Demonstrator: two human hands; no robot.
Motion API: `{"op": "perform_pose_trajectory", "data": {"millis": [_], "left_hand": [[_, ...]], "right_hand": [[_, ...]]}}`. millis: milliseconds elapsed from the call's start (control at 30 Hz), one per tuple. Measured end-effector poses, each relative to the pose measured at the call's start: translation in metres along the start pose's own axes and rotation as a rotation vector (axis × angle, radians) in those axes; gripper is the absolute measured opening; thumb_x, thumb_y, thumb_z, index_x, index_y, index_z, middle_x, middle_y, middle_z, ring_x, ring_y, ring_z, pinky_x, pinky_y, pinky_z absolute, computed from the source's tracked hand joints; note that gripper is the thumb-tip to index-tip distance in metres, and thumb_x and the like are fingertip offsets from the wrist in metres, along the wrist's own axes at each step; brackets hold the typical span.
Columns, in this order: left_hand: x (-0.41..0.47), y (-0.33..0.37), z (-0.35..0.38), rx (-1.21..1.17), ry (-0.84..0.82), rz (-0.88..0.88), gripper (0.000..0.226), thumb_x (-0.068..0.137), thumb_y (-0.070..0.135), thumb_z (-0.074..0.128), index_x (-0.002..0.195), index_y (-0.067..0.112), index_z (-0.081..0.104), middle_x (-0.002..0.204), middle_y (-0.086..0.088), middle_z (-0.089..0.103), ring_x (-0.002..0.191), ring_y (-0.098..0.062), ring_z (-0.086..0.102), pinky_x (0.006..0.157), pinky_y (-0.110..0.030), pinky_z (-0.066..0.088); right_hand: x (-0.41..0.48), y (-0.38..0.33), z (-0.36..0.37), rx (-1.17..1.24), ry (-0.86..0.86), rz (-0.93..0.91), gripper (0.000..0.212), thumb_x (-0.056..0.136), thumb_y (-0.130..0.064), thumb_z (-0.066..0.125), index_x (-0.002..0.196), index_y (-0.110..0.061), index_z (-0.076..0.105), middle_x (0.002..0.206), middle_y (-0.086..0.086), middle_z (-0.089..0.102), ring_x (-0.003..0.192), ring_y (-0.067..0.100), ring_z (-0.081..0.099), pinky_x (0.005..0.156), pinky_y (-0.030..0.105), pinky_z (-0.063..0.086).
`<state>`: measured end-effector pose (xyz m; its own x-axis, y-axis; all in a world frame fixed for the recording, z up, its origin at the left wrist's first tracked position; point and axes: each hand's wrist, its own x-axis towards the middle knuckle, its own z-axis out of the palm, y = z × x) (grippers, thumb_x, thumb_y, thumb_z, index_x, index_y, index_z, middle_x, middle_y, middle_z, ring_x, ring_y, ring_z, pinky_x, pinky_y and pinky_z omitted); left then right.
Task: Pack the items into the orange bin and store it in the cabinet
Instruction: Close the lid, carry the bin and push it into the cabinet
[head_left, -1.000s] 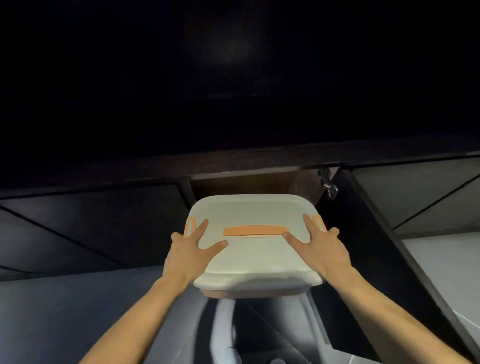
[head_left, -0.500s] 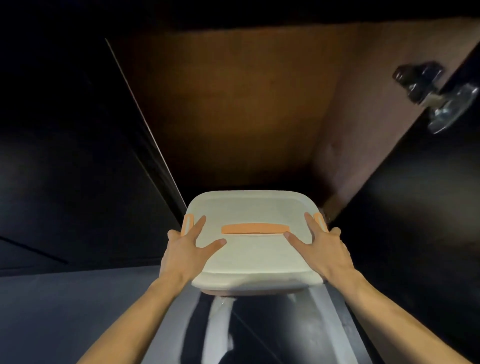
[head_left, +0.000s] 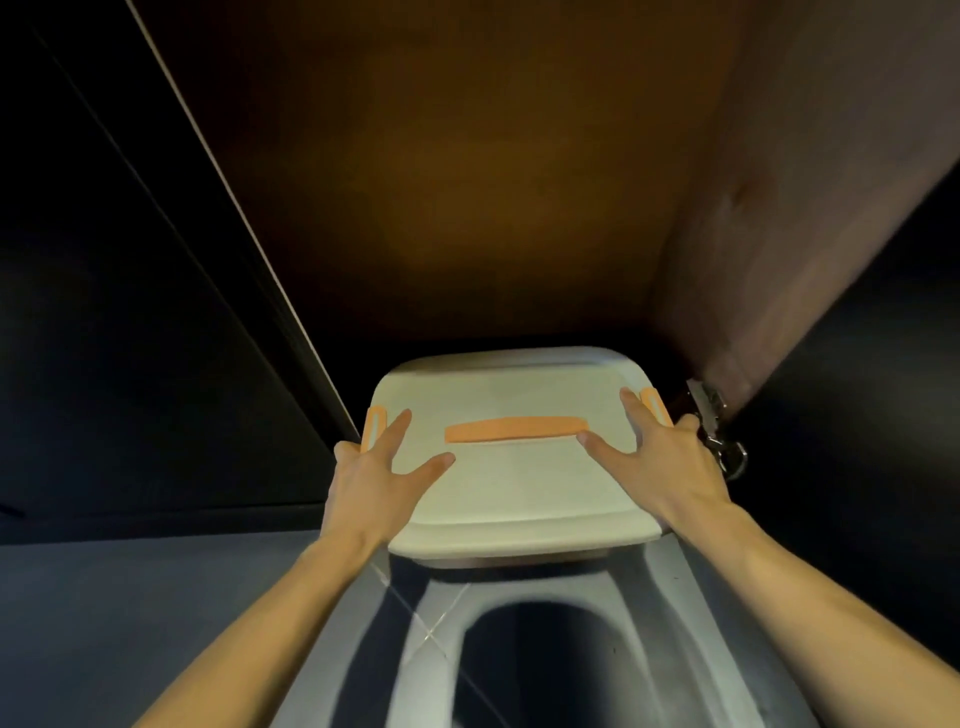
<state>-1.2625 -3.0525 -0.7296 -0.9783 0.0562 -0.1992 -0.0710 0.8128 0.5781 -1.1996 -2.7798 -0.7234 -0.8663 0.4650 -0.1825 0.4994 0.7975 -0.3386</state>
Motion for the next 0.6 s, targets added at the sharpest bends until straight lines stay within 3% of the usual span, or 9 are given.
{"op": "perform_pose_trajectory", "data": {"millis": [167, 267, 367, 467, 600], "left_hand": [[0.01, 0.005, 0.002, -0.024, 0.007, 0.004, 0.077, 0.07, 0.077, 0.045, 0.138, 0.05, 0.02, 0.12, -0.005, 0.029, 0.086, -0.013, 0.039, 0.085, -0.029, 0.034], [0.002, 0.006, 0.006, 0.012, 0.029, 0.022, 0.075, 0.074, 0.078, 0.031, 0.14, 0.048, 0.014, 0.128, -0.012, 0.03, 0.114, -0.027, 0.036, 0.095, -0.036, 0.033], [-0.015, 0.006, 0.017, 0.087, 0.083, 0.053, 0.077, 0.076, 0.079, 0.026, 0.142, 0.044, 0.009, 0.139, -0.011, 0.021, 0.126, -0.032, 0.024, 0.102, -0.045, 0.031], [-0.019, 0.007, 0.018, 0.118, 0.143, 0.081, 0.075, 0.078, 0.075, 0.029, 0.143, 0.04, 0.014, 0.142, -0.013, 0.02, 0.129, -0.032, 0.021, 0.104, -0.047, 0.031], [-0.006, 0.016, 0.013, 0.15, 0.173, 0.062, 0.075, 0.077, 0.076, 0.024, 0.141, 0.035, 0.026, 0.133, -0.02, 0.033, 0.119, -0.033, 0.031, 0.097, -0.045, 0.035]], "right_hand": [[0.009, -0.001, 0.001, -0.035, 0.016, 0.015, 0.088, 0.068, -0.086, 0.026, 0.143, -0.042, 0.008, 0.118, 0.018, 0.038, 0.075, 0.029, 0.041, 0.066, 0.037, 0.036], [0.01, 0.0, 0.001, -0.089, 0.029, -0.015, 0.088, 0.07, -0.084, 0.025, 0.144, -0.039, 0.007, 0.124, 0.02, 0.037, 0.097, 0.035, 0.045, 0.07, 0.039, 0.035], [0.007, 0.002, 0.003, -0.039, 0.034, -0.029, 0.091, 0.07, -0.083, 0.032, 0.144, -0.037, 0.006, 0.127, 0.019, 0.03, 0.113, 0.039, 0.038, 0.078, 0.042, 0.037], [0.004, -0.001, 0.005, 0.018, 0.076, -0.026, 0.092, 0.069, -0.082, 0.035, 0.144, -0.037, 0.01, 0.124, 0.018, 0.03, 0.11, 0.039, 0.039, 0.081, 0.042, 0.039], [0.012, -0.01, 0.002, -0.002, 0.164, -0.005, 0.088, 0.068, -0.083, 0.035, 0.135, -0.027, 0.034, 0.115, 0.021, 0.039, 0.099, 0.04, 0.043, 0.078, 0.041, 0.042]]}}
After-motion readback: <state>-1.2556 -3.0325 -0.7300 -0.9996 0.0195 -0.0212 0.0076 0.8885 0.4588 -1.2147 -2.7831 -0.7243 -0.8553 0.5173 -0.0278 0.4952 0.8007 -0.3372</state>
